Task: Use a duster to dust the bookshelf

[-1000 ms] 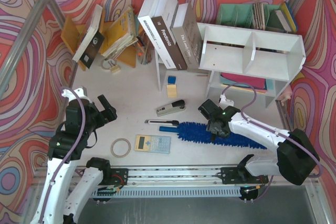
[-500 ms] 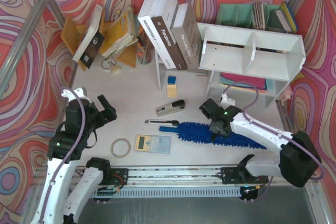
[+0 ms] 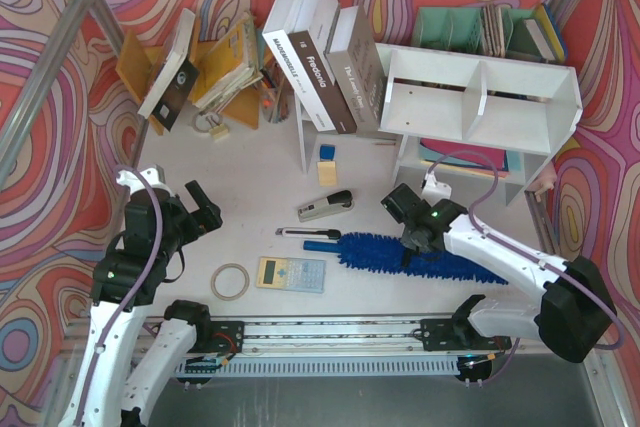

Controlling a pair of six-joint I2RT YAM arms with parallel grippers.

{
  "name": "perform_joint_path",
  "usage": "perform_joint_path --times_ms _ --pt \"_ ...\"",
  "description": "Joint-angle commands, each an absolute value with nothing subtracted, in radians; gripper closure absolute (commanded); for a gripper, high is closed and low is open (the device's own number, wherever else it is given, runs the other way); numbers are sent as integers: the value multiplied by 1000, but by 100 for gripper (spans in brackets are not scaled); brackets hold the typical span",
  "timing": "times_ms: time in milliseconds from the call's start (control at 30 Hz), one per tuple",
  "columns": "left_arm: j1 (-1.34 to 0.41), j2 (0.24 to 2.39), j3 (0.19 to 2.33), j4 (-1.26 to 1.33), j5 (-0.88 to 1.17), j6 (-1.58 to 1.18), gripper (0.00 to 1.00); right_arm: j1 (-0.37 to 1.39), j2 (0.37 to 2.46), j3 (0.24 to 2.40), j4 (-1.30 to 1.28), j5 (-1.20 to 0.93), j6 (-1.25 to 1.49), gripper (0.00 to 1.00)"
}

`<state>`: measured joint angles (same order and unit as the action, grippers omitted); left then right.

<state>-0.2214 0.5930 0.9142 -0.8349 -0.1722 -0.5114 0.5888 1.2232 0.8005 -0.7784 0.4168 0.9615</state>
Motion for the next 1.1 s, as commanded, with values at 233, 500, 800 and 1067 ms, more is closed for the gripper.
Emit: perform_joint_path --times_ms 233,500,800,1067 --pt "-212 595 904 -820 -173 -495 1 585 1188 767 -794 429 998 88" --pt "-209 594 904 -821 -175 -495 1 584 1162 748 -785 435 1013 93" --pt "-207 601 906 -820 -171 -495 1 584 1156 819 -779 436 1018 100" --pt "-206 597 904 -822 -176 -497 2 584 1196 890 -735 453 998 100"
